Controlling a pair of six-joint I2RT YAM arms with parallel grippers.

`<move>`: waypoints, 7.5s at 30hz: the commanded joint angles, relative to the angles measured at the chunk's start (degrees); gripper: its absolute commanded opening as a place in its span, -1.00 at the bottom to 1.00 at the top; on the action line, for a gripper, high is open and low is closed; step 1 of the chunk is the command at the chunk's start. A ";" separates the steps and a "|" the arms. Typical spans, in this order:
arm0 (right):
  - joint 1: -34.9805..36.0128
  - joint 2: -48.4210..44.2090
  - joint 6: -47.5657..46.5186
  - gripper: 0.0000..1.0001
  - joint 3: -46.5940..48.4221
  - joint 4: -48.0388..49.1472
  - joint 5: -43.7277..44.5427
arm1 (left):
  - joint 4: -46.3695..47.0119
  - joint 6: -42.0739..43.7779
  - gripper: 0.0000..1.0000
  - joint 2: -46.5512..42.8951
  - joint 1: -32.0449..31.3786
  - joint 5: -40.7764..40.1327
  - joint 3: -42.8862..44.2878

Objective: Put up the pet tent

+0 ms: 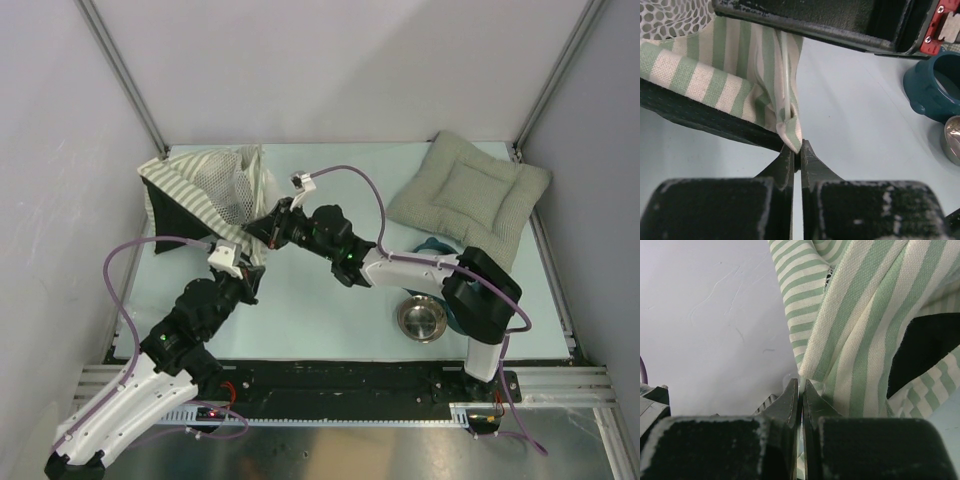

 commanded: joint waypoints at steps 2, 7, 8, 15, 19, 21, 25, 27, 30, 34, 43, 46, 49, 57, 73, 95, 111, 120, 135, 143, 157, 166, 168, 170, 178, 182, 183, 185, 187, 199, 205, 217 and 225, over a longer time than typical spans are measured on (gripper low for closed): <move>-1.10 1.10 -7.19 -1.00 -0.79 3.62 9.69 | -2.51 -2.59 -1.00 -0.92 -1.94 8.17 -0.37; -0.42 -0.80 -10.62 -1.00 -2.35 2.46 9.07 | -2.54 -2.66 -1.00 -1.20 -1.98 7.30 -0.37; -0.32 -1.36 -11.40 -1.00 -2.53 1.87 9.42 | -2.50 -2.57 -1.00 -1.19 -1.94 7.03 -0.36; -1.27 -4.75 -16.38 -1.00 -3.03 -1.02 13.84 | -3.07 -2.68 -1.00 -0.84 -1.97 4.85 -0.35; -2.15 -5.68 -16.99 -1.00 -2.66 -0.67 13.28 | -3.24 -2.59 -1.00 -0.07 -2.00 5.08 -0.16; -2.15 -5.41 -16.89 -1.00 -2.43 -0.60 12.63 | -3.23 -2.58 -1.00 0.08 -1.94 5.68 -0.10; -1.71 -4.13 -15.86 -1.00 -2.36 -0.08 11.89 | -3.05 -2.19 -1.00 0.13 -1.93 7.88 0.07; -1.32 -3.55 -15.33 -1.00 -2.33 0.56 11.49 | -3.11 -2.06 -1.00 0.28 -1.95 8.62 0.04; -1.05 -3.32 -14.54 -1.00 -2.24 2.39 10.13 | -3.05 -2.17 -1.00 0.71 -1.97 8.71 0.16; -1.78 -4.58 -13.55 -1.00 -1.88 2.27 8.63 | -3.05 -2.33 -1.00 0.59 -1.95 8.18 0.11; -5.21 -6.57 -11.22 -1.00 -1.37 0.23 7.64 | -3.16 -2.57 -1.00 0.71 -1.97 8.58 -0.01; -5.50 -6.17 -11.17 -1.00 0.07 -0.49 7.49 | -3.14 -2.53 -1.00 1.25 -1.95 8.75 0.00; -5.68 -5.51 -10.61 -1.00 1.36 -0.66 7.54 | -3.15 -2.28 -1.00 1.82 -1.99 9.02 0.10; -6.91 -3.70 -7.81 -1.00 5.01 -1.27 7.27 | -3.10 -2.07 -1.00 2.51 -1.92 9.88 0.14; -8.04 -1.75 -9.03 -1.00 6.50 -3.45 6.30 | -3.04 -2.00 -1.00 1.95 -1.92 9.66 0.13; -2.96 -0.61 -9.72 -1.00 4.77 -2.24 4.04 | -2.51 -1.63 -1.00 2.30 -1.93 10.23 1.10; -2.57 -1.95 -13.95 -1.00 3.81 -5.84 3.99 | -2.46 -2.56 -1.00 2.15 -1.97 10.50 2.87; 0.75 -3.80 -12.11 -1.00 -1.32 -2.84 3.06 | -2.46 -3.08 -1.00 1.61 -1.93 9.67 2.93; 0.39 -2.47 -14.99 -0.98 -1.73 -5.05 6.43 | -2.47 -2.76 -1.00 -0.37 -1.92 14.46 2.38; 0.06 -0.89 -16.77 -0.69 1.43 -6.07 7.93 | -2.59 -2.23 -1.00 -1.10 -1.98 17.49 2.38; 0.04 -1.84 -17.25 -0.76 0.61 -11.57 7.23 | -2.57 -2.23 -1.00 -0.59 -1.95 15.64 2.88; 0.88 -0.07 -15.48 -1.00 0.20 -9.17 8.90 | -2.51 -2.02 -1.00 -0.90 -1.92 17.98 3.03; 0.87 0.24 -14.29 -1.00 0.19 -7.95 9.34 | -2.54 -1.89 -1.00 -0.92 -1.90 19.15 3.07; 0.84 0.47 -13.07 -1.00 0.19 -6.66 9.80 | -2.55 -1.79 -1.00 -0.94 -1.90 20.43 2.97; 0.52 0.69 -11.00 -1.00 3.05 -5.52 12.95 | -2.48 -1.41 -1.00 -0.14 -1.95 25.00 2.31; 0.52 0.91 -10.78 -1.00 3.83 -6.31 12.96 | -2.49 -1.18 -1.00 -0.31 -1.91 25.35 2.17; 0.63 0.90 -10.78 -1.00 3.90 -6.74 12.95 | -2.48 -1.22 -1.00 -0.27 -1.95 25.33 2.28; 1.25 1.05 -11.25 -1.00 3.82 -7.90 12.68 | -2.31 -1.29 -1.00 -0.19 -1.95 24.79 2.64; 2.04 1.20 -12.09 -1.00 3.45 -9.06 12.41 | -2.29 -1.40 -1.00 -0.04 -1.93 23.60 3.12; 3.09 -1.24 -14.80 -1.00 2.08 -14.90 10.86 | -2.37 -3.55 -0.24 -0.22 -1.97 18.60 2.40; 3.17 -1.89 -15.52 -1.00 1.93 -15.23 11.15 | -3.24 -1.78 0.34 -1.81 -1.99 17.11 2.42; 2.54 -4.08 -17.88 -1.00 -3.49 -13.49 7.95 | -6.78 1.65 0.99 -9.42 -1.94 5.85 10.49; 2.60 -7.68 -23.99 -1.00 -13.24 -13.09 8.35 | -7.52 0.76 0.99 -3.67 -1.90 -9.66 20.13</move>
